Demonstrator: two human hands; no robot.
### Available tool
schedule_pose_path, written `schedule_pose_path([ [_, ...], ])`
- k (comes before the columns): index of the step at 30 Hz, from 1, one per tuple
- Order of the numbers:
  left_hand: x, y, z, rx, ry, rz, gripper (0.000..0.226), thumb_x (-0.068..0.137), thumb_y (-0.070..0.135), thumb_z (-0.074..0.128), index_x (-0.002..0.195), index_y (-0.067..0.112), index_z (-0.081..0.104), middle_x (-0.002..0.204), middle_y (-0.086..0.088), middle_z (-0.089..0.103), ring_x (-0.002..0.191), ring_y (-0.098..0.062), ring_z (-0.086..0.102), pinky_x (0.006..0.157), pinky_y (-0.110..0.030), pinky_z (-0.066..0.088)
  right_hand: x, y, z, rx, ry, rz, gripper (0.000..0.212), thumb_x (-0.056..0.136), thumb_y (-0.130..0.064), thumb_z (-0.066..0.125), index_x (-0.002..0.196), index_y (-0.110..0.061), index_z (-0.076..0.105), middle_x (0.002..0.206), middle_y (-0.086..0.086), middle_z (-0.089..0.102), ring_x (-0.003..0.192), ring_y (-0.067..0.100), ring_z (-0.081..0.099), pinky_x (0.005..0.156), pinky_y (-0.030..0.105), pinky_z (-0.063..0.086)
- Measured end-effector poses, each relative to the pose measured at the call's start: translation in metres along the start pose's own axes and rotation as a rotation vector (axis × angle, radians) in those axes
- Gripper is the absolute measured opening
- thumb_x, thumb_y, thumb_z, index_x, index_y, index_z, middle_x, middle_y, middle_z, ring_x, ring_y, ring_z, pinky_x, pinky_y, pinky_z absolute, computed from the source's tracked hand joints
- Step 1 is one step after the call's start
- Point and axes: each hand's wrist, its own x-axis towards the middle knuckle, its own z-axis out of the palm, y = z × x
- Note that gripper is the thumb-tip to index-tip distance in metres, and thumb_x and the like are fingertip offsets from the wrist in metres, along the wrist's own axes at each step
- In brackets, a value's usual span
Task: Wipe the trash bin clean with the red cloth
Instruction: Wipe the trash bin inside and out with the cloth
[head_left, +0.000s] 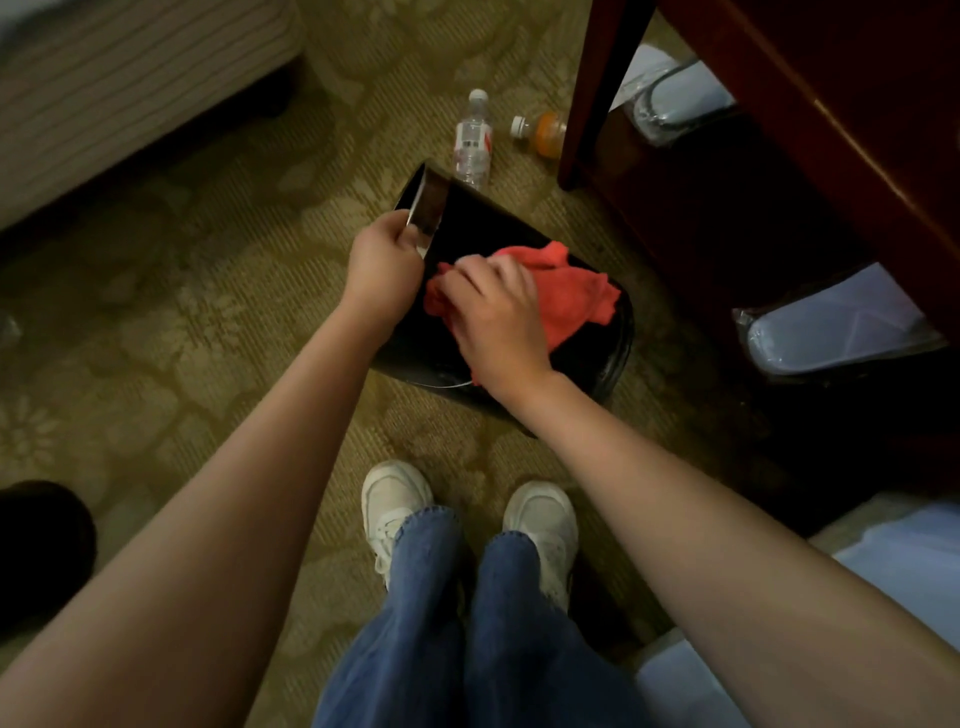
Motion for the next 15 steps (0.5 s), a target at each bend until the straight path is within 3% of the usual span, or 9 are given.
schedule_pose_path([
  [6,-0.004,0.003,0.0,-0.058,-0.072,-0.016,0.029,0.1,0.013,0.035,0.108,0.012,0.063,0.072,0.004,0.054,0.067,-0.012,0.053,0.069,-0.029,0.047,-0.048,0.04,-0.013,-0.051,0.011,0.011,0.016,0.082,-0.011,0.054,0.095,-0.016,0.059,0.099,0.007,0.063,0.09,0.025,0.045,0.074,0.041,0.043],
  [8,-0.006,0.006,0.002,-0.041,-0.067,0.003,0.03,0.1,0.012,0.035,0.112,0.01,0.062,0.072,0.004,0.054,0.068,-0.012,0.052,0.068,-0.028,0.045,-0.059,0.048,-0.019,-0.085,0.003,0.015,0.015,0.083,-0.011,0.051,0.095,-0.018,0.054,0.097,0.007,0.062,0.088,0.025,0.045,0.073,0.042,0.043],
  [11,-0.007,0.008,0.007,-0.016,-0.039,0.033,0.03,0.099,0.01,0.035,0.111,0.007,0.063,0.081,-0.002,0.058,0.078,-0.015,0.054,0.065,-0.024,0.042,-0.043,0.033,-0.016,-0.091,0.02,-0.005,0.012,0.082,-0.01,0.054,0.091,-0.014,0.061,0.094,0.007,0.062,0.087,0.025,0.045,0.073,0.042,0.041],
  [13,-0.006,0.009,0.01,-0.004,-0.022,0.056,0.029,0.099,0.008,0.035,0.092,0.014,0.063,0.08,-0.001,0.057,0.076,-0.012,0.053,0.065,-0.023,0.04,-0.021,0.011,-0.009,-0.081,0.028,-0.051,0.012,0.079,-0.012,0.06,0.091,-0.013,0.064,0.094,0.006,0.063,0.086,0.026,0.047,0.073,0.039,0.036],
  [15,-0.005,0.007,0.008,-0.017,-0.015,0.021,0.034,0.099,0.009,0.036,0.074,0.028,0.05,0.072,0.003,0.051,0.067,-0.008,0.048,0.068,-0.025,0.042,-0.003,-0.006,-0.002,-0.074,0.027,-0.079,0.013,0.078,-0.013,0.064,0.091,-0.013,0.065,0.094,0.005,0.063,0.083,0.027,0.05,0.072,0.039,0.034],
])
